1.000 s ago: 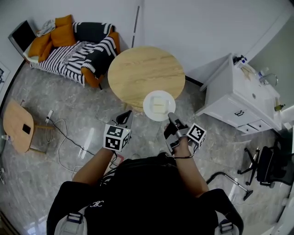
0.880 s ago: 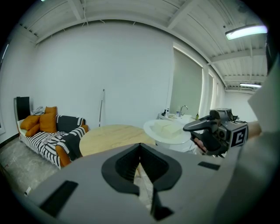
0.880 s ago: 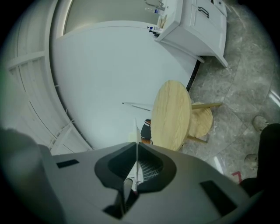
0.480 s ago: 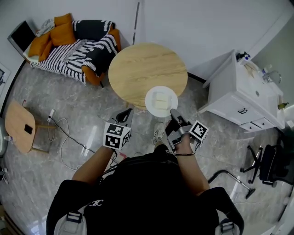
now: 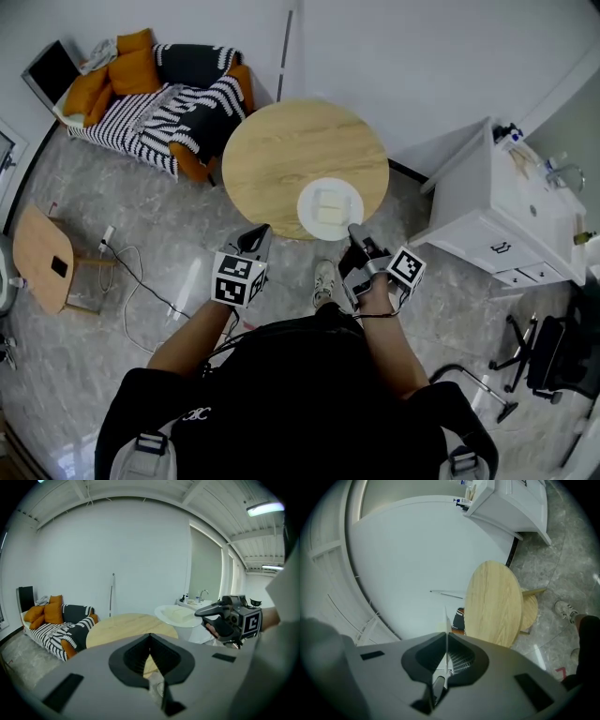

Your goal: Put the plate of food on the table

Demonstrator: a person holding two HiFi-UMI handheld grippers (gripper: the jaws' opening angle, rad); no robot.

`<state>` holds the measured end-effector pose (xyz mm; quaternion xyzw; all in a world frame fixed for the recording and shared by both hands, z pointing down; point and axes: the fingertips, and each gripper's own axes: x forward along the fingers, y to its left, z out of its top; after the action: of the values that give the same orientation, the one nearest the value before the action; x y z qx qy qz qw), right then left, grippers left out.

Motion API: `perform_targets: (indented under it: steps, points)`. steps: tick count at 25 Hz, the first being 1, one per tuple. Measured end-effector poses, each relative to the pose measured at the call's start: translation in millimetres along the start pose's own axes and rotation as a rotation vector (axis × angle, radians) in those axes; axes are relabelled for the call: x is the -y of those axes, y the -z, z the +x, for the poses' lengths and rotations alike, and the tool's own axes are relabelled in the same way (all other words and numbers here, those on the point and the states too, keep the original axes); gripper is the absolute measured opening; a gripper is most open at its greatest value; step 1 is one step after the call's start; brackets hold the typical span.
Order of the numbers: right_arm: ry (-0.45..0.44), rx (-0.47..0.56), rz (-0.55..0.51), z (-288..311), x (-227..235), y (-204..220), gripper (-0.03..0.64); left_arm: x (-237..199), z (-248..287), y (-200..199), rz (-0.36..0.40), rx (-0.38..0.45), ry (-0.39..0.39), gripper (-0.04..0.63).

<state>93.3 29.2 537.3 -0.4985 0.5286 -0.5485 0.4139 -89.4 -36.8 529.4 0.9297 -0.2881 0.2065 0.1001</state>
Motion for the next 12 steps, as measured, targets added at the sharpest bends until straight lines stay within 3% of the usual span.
perform_targets:
  steps: [12]
  points:
    - [0.009, 0.002, 0.009, 56.0, -1.2, -47.9, 0.021, -29.1, 62.9, -26.0, -0.007, -0.025, 0.013, 0.008]
